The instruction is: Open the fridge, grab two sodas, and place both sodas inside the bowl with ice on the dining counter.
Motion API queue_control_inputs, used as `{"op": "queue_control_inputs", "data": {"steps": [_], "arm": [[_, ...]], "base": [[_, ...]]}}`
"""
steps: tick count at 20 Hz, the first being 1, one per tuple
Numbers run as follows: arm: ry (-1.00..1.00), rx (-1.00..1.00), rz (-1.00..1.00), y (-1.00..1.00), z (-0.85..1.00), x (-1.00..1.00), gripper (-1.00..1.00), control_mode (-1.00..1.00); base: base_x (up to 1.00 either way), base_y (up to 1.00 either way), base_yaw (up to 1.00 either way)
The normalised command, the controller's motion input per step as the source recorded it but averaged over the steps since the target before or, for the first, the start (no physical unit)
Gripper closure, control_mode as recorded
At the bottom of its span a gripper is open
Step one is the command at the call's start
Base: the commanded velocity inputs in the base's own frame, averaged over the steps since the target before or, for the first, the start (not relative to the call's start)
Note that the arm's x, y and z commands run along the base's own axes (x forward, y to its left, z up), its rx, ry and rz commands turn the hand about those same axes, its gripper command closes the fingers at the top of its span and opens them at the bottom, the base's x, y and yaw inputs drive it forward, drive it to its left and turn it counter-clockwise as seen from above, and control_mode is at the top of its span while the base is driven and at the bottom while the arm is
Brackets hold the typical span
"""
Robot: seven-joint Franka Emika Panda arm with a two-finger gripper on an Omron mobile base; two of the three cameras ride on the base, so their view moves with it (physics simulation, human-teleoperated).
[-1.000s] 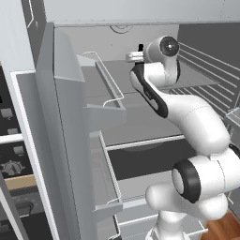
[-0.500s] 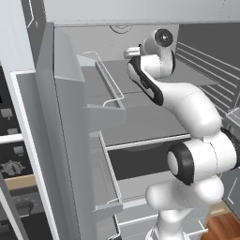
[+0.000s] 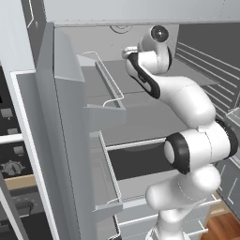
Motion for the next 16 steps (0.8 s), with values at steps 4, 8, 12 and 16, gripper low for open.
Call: {"op": "queue_control_inputs", "data": {"steps": [4, 8, 12, 16], "arm": [[0.03, 0.00, 0.00, 0.00, -0.20, 0.11, 1.00, -1.00], [0.05, 0.00, 0.00, 0.00, -0.08, 0.03, 1.00, -1.00], [0.02, 0.00, 0.00, 0.00, -0.07, 0.00, 1.00, -1.00], [0.00, 0.00, 0.00, 0.00, 0.00, -0.18, 1.00, -1.00]], "base": [[0.00, 0.00, 0.00], [0.00, 0.00, 0.00], [0.00, 0.00, 0.00], [0.00, 0.00, 0.00]]}}
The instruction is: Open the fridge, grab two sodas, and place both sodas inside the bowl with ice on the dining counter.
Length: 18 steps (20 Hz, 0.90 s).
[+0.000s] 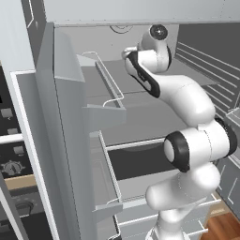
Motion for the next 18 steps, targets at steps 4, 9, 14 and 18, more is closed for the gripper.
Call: {"op": "queue_control_inputs", "data": {"steps": [4, 9, 14, 18], "arm": [[-0.05, 0.00, 0.00, 0.01, 0.00, -0.60, 1.00, -1.00], [-0.12, 0.00, 0.00, 0.14, -0.07, -0.89, 1.00, -1.00], [-0.11, 0.00, 0.00, 0.09, 0.13, -0.99, 1.00, -1.00], [-0.02, 0.02, 0.00, 0.02, 0.34, -1.00, 1.00, -1.00]], "base": [[0.00, 0.00, 0.00], [0.00, 0.00, 0.00], [0.00, 0.00, 0.00], [0.00, 0.00, 0.00]]}}
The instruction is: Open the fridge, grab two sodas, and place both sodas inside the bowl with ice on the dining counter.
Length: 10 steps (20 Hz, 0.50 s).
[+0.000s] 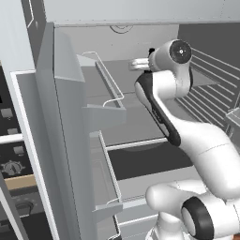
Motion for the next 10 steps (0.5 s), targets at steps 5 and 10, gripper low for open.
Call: {"op": "queue_control_inputs", "data": {"steps": [5, 10], "arm": [[0.00, 0.04, 0.00, 0.00, 0.35, -1.00, 1.00, -1.00], [0.00, 0.02, 0.00, 0.01, 0.14, -1.00, 1.00, -1.00]], "base": [[0.00, 0.00, 0.00], [0.00, 0.00, 0.00]]}}
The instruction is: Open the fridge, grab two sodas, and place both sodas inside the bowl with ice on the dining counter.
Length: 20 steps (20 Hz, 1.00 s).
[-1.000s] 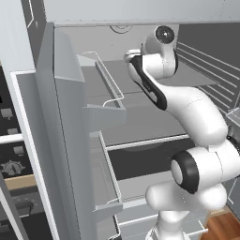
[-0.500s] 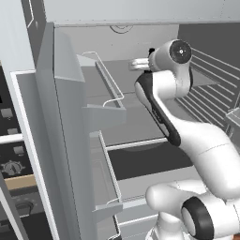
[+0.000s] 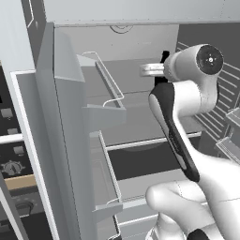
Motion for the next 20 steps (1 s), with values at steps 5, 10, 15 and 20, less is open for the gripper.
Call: {"op": "queue_control_inputs", "data": {"steps": [5, 10, 15, 20], "arm": [[0.01, 0.00, -0.01, 0.01, -0.09, -0.99, 1.00, -1.00], [0.00, 0.01, -0.06, 0.00, -0.30, -1.00, 1.00, -1.00], [0.00, 0.00, -0.07, 0.00, -0.40, -1.00, 1.00, -1.00], [0.00, 0.00, -0.03, 0.00, -0.11, -0.40, 1.00, 1.00]], "base": [[0.00, 0.00, 0.00], [0.00, 0.00, 0.00], [0.00, 0.00, 0.00], [-0.60, 0.00, -0.06]]}}
